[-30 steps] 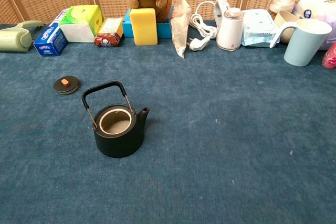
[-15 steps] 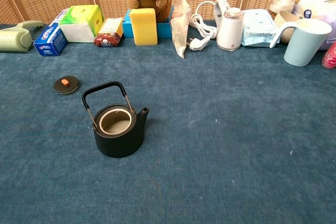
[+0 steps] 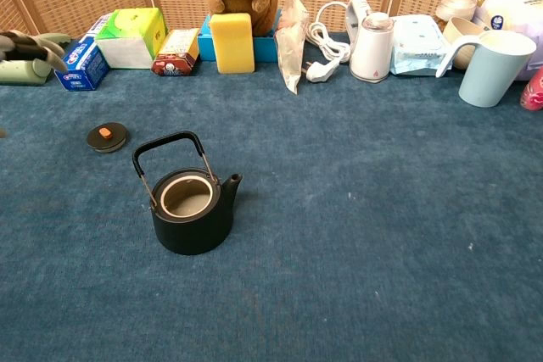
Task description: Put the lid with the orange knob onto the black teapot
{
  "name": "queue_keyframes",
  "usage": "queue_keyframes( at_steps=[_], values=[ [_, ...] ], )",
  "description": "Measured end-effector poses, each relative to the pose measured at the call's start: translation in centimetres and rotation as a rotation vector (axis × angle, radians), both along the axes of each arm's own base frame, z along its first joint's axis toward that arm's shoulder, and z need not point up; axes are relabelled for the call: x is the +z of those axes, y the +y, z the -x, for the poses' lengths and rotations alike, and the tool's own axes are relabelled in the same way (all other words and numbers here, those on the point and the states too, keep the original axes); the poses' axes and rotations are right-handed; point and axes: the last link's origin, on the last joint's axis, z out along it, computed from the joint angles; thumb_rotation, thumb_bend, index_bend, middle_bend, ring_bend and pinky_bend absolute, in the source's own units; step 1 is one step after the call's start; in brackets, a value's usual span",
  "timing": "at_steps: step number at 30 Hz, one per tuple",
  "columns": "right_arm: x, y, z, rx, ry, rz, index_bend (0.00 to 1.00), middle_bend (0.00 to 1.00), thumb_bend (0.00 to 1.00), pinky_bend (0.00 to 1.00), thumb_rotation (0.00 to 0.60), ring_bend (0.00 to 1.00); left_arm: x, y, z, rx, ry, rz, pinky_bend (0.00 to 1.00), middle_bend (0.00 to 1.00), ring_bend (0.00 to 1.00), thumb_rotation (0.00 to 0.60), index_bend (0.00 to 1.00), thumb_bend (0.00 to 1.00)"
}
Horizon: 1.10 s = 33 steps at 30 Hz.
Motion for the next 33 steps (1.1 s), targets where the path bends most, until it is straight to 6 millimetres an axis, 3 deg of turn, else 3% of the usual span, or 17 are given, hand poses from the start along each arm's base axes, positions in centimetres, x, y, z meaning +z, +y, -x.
queue_keyframes(
  at_steps=[13, 25, 33],
  values=[
    [0.2, 0.0, 0.1, 0.0, -0.026, -0.003, 0.07, 0.0, 0.07, 0.0, 0.6, 0.0, -3.9, 2.6, -2.0, 0.043, 0.06, 0.01, 0.05, 0.07, 0.0, 0.6, 0.16, 0.14],
    [0.5, -0.1, 0.2, 0.001, -0.046, -0.004, 0.07, 0.0, 0.07, 0.0, 0.6, 0.0, -7.7, 3.1, -2.6, 0.084, 0.122, 0.032, 0.05, 0.07, 0.0, 0.6, 0.17, 0.14],
    [0.5, -0.2, 0.3, 0.001, -0.056, -0.01, 0.08, 0.0, 0.07, 0.0, 0.6, 0.0, -8.2, 3.7, -3.6, 0.073, 0.136, 0.018, 0.05, 0.07, 0.0, 0.6, 0.19, 0.17]
  ],
)
